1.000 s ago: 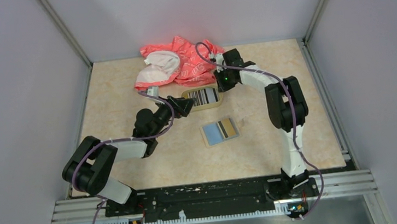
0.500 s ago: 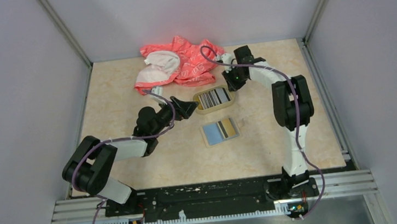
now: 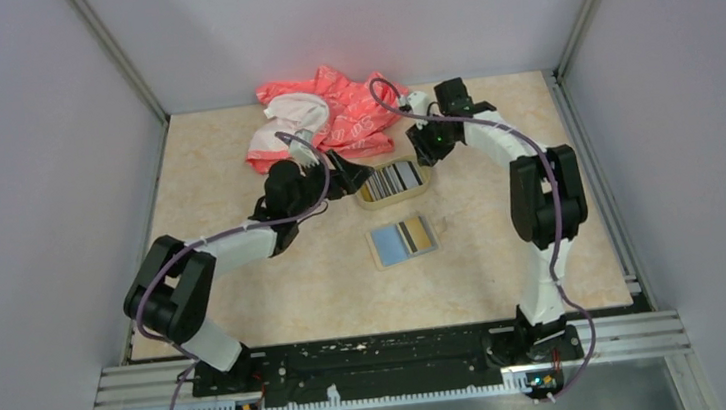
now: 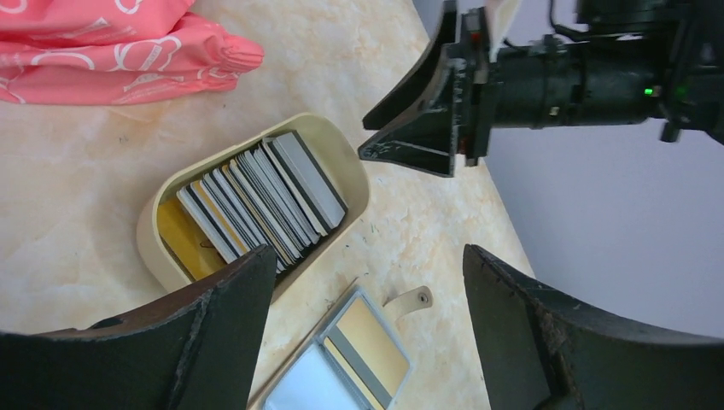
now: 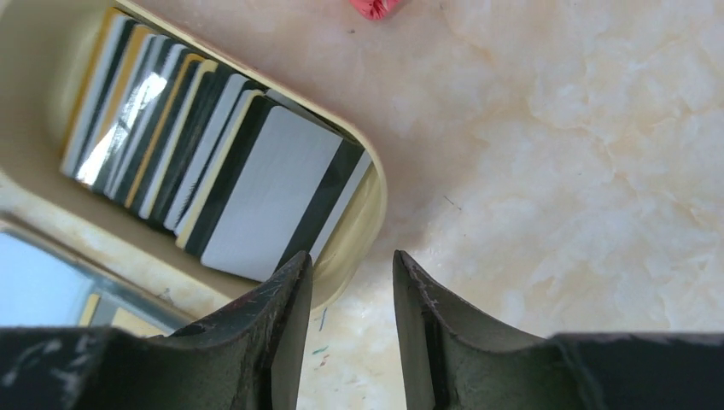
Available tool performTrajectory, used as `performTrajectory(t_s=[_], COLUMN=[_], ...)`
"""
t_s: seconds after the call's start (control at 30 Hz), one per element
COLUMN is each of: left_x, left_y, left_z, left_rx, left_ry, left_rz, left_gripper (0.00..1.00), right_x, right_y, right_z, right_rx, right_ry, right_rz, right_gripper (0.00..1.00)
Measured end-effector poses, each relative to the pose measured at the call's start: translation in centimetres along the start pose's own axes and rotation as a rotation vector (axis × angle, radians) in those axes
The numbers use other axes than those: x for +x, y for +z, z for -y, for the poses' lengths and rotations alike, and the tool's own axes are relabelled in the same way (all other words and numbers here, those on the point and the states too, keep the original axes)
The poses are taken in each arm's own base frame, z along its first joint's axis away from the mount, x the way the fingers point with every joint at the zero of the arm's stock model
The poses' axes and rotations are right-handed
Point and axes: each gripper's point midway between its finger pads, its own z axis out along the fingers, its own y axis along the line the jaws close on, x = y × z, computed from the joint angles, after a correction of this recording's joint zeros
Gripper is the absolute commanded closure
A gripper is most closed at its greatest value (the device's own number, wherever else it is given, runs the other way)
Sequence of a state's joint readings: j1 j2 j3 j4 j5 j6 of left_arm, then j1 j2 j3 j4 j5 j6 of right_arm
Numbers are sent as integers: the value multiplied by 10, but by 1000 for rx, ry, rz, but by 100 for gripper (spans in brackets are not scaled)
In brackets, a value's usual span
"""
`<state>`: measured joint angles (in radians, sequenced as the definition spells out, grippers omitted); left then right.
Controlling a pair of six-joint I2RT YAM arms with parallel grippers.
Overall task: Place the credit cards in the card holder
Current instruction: Move the storage box to the center of the board, then pick up the credit card from the storage box.
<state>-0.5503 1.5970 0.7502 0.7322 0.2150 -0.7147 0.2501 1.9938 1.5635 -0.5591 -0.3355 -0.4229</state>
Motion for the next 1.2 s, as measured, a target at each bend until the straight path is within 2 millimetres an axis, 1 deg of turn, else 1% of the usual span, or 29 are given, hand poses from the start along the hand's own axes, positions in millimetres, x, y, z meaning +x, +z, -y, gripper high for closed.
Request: performTrajectory(t_s=[0.07, 0.17, 0.23, 0.27, 0.3, 0.43, 0.5, 0.57, 0.63, 0.7, 0.77, 0.83, 0.93, 1.07, 1.2], left_x=[0, 7, 14, 16, 19, 28, 31, 35, 38, 39, 40, 40, 39, 38, 46], left_y=[7, 17, 24, 27, 32, 49, 56, 60, 62, 61, 58, 56, 56, 64, 70], left_z=[0, -5, -11, -13, -15, -21, -26, -32, -40, -48, -54, -58, -59, -60, -66], left_rx=[-14, -53, -98, -118, -146, -234, -277, -320, -363, -408, -444, -470, -493, -515, -541], left_ry=[-4, -14, -18, -19, -19, -17, -15, -12, -10, -7, -7, -7, -11, -19, -29], left_rz=[-19, -61, -93, -101, -116, -158, -174, -192, -206, -215, -222, -223, -228, -232, -253], left_gripper=[14, 15, 16, 17, 18, 25, 25, 24, 22, 19, 15, 14, 13, 13, 13], right_x=[-6, -13, -21, -25, -29, -54, -66, -69, -65, -56, -40, -33, -34, -35, -35], right_y=[-10, -25, -37, -45, -53, -88, -99, -101, -98, -92, -85, -84, -86, -88, -90], right_z=[-4, -14, -22, -27, -31, -51, -61, -71, -78, -84, -88, -88, -83, -79, -77], right_rx=[-2, -29, -60, -74, -85, -140, -191, -253, -295, -330, -361, -372, -371, -369, -372], right_ry=[8, 18, 15, 13, 10, -22, -27, -24, -18, -7, 25, 47, 56, 58, 63], right_rz=[31, 82, 134, 164, 195, 337, 391, 410, 414, 408, 384, 372, 387, 398, 406], right_gripper=[60, 60, 56, 50, 47, 45, 44, 44, 44, 44, 44, 44, 44, 44, 44])
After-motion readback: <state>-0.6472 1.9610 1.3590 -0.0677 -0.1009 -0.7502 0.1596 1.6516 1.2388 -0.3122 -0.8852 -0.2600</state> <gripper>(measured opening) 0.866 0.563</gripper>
